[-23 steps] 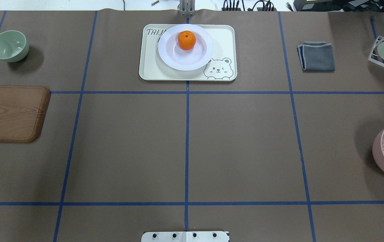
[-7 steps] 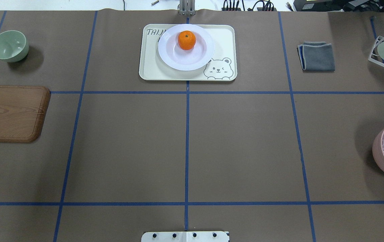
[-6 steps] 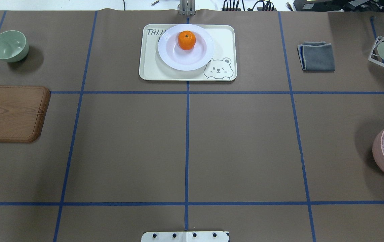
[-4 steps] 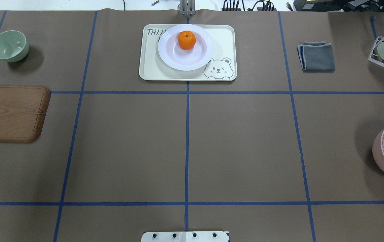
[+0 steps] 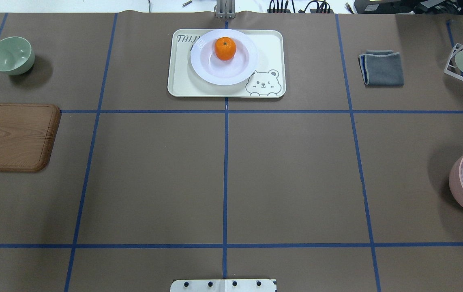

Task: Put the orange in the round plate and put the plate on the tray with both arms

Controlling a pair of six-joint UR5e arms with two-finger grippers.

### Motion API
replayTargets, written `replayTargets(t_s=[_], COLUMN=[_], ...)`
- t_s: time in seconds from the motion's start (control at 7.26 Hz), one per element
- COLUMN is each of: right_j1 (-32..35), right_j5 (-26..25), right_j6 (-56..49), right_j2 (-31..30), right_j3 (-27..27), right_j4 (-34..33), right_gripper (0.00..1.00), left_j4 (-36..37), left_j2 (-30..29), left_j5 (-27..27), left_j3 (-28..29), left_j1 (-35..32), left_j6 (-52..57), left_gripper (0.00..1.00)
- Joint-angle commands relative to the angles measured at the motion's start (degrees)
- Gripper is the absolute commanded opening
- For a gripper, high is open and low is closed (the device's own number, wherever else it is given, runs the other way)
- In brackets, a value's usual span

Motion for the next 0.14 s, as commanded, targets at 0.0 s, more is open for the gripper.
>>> replayTargets(t_s=[0.0], right_j1=[0.0], right_j5=[-0.09], right_j6=[0.0], right_j2=[0.0], right_j3=[0.0], right_j4=[0.0], right_gripper=[1.0], left_j4=[-0.02], left_j2=[0.0], left_j5=[0.0], left_j3=[0.0], left_j1=[0.0], left_j6=[0.0], left_gripper=[1.0])
